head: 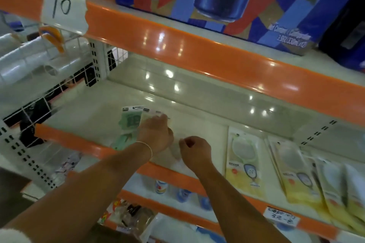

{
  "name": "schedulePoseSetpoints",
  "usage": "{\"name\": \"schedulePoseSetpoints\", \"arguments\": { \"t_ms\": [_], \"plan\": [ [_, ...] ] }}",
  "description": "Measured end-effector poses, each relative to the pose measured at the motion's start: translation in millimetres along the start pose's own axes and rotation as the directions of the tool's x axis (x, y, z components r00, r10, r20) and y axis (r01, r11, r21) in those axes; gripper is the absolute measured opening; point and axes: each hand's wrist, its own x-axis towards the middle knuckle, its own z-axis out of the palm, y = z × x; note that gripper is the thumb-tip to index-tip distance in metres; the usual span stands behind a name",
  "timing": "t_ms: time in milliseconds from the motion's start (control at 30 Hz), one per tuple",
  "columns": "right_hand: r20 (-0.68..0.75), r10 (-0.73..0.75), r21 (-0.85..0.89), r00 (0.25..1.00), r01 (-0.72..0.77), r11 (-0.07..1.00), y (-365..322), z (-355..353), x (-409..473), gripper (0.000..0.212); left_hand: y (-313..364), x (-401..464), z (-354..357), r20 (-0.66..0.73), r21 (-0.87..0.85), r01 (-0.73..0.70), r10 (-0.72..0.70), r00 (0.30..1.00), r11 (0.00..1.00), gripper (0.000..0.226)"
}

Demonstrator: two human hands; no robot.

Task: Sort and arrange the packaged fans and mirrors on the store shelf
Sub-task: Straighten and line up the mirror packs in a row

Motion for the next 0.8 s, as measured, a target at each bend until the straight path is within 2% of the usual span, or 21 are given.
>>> {"name": "schedulePoseSetpoints", "arguments": {
  "t_ms": [100, 300, 400, 567, 800],
  "plan": [
    [-0.080, 0.039, -0.034, 0.996, -0.042, 0.999, 26.3, -37.0, 2.4, 0.031, 31.7, 4.7, 8.3, 0.069, 0.009, -0.060, 0.059, 0.996, 0.998, 0.026],
    [-0.189, 0.150, -0.082, 0.970, -0.168, 0.982, 84.7, -120.7, -3.8, 0.025, 102.5, 7.6, 26.6, 0.123, -0.150, -0.127, 0.146, 0.982, 0.981, 0.034],
    [-0.251, 0.208, -0.049, 0.945, -0.227, 0.973, 123.2, -155.5, -7.7, 0.022, 142.8, 3.7, 38.1, 0.177, -0.223, -0.175, 0.217, 0.960, 0.959, 0.035],
    [-0.306, 0.332, -0.072, 0.892, -0.370, 0.926, 181.3, -202.6, -21.2, 0.048, 206.9, -9.2, 65.6, 0.264, -0.330, -0.213, 0.306, 0.915, 0.920, 0.036],
    [-0.300, 0.362, -0.237, 0.883, -0.436, 0.868, 245.3, -236.5, -23.7, 0.061, 277.0, -26.9, 101.3, 0.355, -0.395, -0.191, 0.341, 0.871, 0.899, 0.034]
  ]
}}
